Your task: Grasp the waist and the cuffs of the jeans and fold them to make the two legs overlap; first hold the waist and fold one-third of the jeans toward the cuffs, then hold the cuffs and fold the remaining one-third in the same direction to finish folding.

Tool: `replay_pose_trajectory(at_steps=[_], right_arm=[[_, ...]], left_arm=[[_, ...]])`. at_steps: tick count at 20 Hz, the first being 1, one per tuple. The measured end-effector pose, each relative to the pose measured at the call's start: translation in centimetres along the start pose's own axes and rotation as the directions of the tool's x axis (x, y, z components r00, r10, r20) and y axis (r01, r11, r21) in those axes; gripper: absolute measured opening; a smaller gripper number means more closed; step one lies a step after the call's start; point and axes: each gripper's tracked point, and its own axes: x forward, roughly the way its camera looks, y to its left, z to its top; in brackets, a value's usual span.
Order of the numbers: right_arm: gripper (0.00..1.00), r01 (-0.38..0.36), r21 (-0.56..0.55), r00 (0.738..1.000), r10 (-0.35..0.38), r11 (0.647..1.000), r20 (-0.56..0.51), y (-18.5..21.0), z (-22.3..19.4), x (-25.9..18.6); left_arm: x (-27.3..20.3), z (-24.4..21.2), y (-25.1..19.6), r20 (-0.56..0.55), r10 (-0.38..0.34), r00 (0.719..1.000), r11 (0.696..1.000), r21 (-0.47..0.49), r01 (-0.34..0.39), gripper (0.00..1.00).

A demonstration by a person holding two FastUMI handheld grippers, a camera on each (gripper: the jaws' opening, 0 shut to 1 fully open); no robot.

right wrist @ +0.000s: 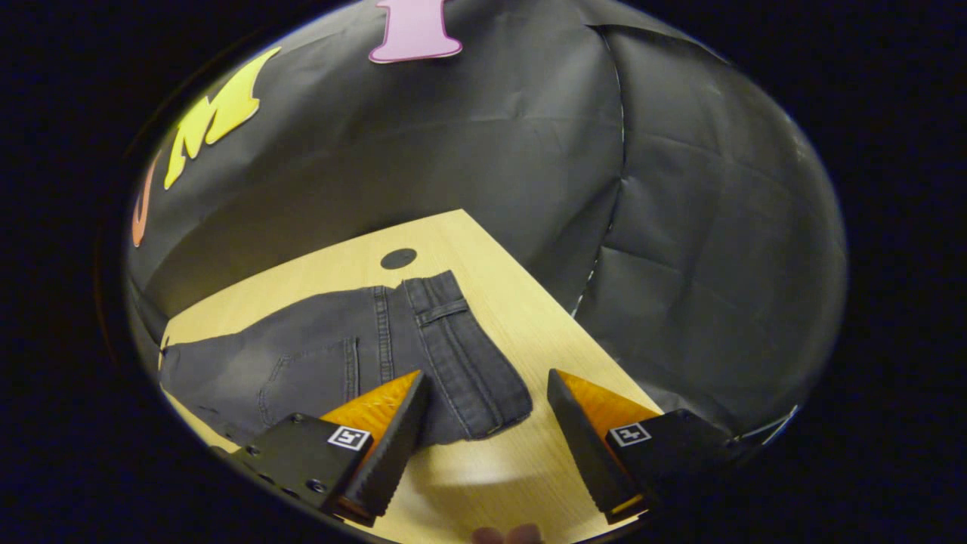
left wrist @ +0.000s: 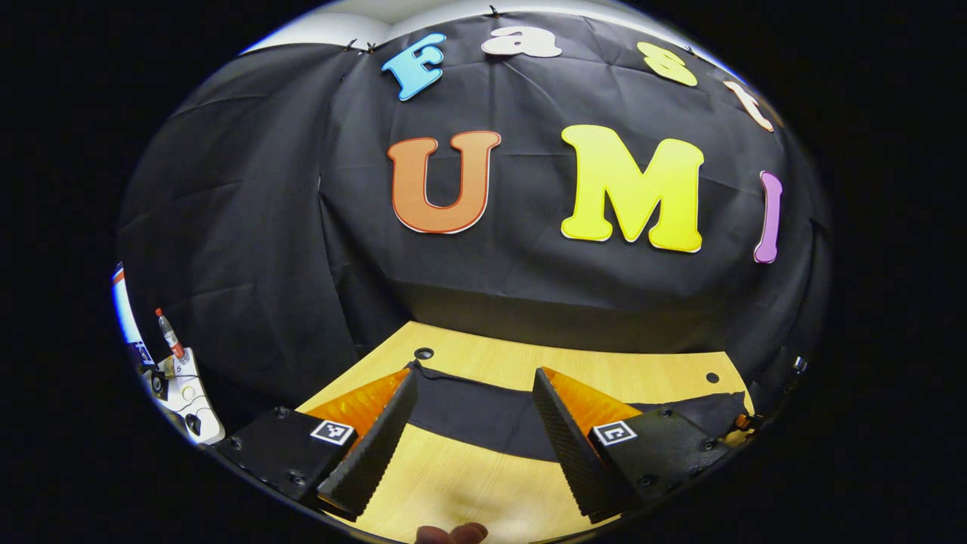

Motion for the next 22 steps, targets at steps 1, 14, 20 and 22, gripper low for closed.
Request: replay_pose_trajectory(at_steps=[1,14,20,22], right_arm=[[0.92,-0.025,0.019,1.000,0.025,1.000,-0.007,0.2,-0.4,0.1],[0.01,-0.029,0.021,0.996,0.031,0.999,-0.085,2.3,1.0,-1.6],[0.01,-0.065,-0.058,0.997,0.067,0.996,0.039,5.9,7.7,-9.6],[0.01,-0.110,-0.112,0.987,0.121,0.988,0.102,10.2,11.0,-13.5]], left_arm=[[0.2,0.0,0.0,-0.004,0.003,1.000,1.000,-0.002,-0.003,0.99],[0.1,-1.3,4.0,-0.042,0.039,0.998,0.997,-0.065,-0.042,0.99],[-0.4,-1.4,8.2,0.011,0.068,0.998,0.997,-0.048,-0.068,0.99],[-0.5,-2.0,9.7,0.019,0.074,0.997,0.996,-0.061,-0.072,0.99]])
